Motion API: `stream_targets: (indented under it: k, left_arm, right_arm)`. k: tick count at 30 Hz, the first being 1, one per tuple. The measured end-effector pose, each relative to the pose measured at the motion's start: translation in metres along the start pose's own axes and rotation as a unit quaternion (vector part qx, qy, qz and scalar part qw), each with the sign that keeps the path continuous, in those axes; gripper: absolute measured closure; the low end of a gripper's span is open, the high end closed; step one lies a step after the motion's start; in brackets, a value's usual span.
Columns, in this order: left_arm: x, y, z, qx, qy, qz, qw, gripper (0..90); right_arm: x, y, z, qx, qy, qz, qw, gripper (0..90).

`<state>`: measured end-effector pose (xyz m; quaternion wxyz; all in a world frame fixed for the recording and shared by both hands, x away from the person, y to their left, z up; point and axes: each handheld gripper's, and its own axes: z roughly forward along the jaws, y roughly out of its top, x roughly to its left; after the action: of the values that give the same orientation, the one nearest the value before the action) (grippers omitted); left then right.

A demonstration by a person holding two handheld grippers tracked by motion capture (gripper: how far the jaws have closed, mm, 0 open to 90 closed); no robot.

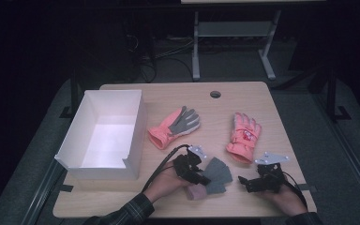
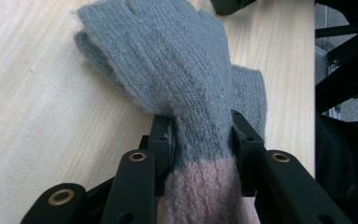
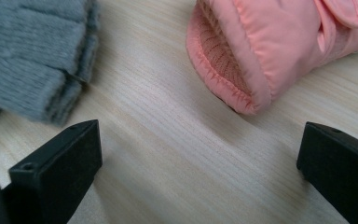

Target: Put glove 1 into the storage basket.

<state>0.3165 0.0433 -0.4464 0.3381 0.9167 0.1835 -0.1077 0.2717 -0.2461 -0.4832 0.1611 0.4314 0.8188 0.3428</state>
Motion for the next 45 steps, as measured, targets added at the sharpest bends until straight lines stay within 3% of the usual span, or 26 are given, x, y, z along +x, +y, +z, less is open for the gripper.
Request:
stream_targets:
  k: [5,16,25,36,42,45]
  left_arm:
    - [-0.001,0.003,-0.010,-0.003,0.001,0.003,1.0000,67.1]
    - [0.001,0.012,-0.040,-0.028,0.008,-0.012,0.9995,67.1]
    - [0.001,0.019,-0.066,-0.044,0.029,-0.014,0.9985,67.0]
    - [0.004,0.024,-0.103,-0.074,0.054,-0.026,0.9954,67.1]
    - [0.007,0.024,-0.132,-0.100,0.072,-0.035,0.9917,67.0]
    - [0.008,0.024,-0.139,-0.103,0.075,-0.038,0.9911,67.0]
  right_arm:
    - [0.000,0.000,0.000,0.000,0.000,0.001,1.0000,0.0]
    - [0.000,0.000,0.000,0.000,0.000,0.001,1.0000,0.0]
    - [0.000,0.000,0.000,0.000,0.000,0.000,1.0000,0.0]
    - [0.000,0.000,0.000,0.000,0.000,0.000,1.0000,0.0]
    - [0.000,0.000,0.000,0.000,0.000,0.001,1.0000,0.0]
    - [0.000,0.000,0.000,0.000,0.000,0.001,1.0000,0.0]
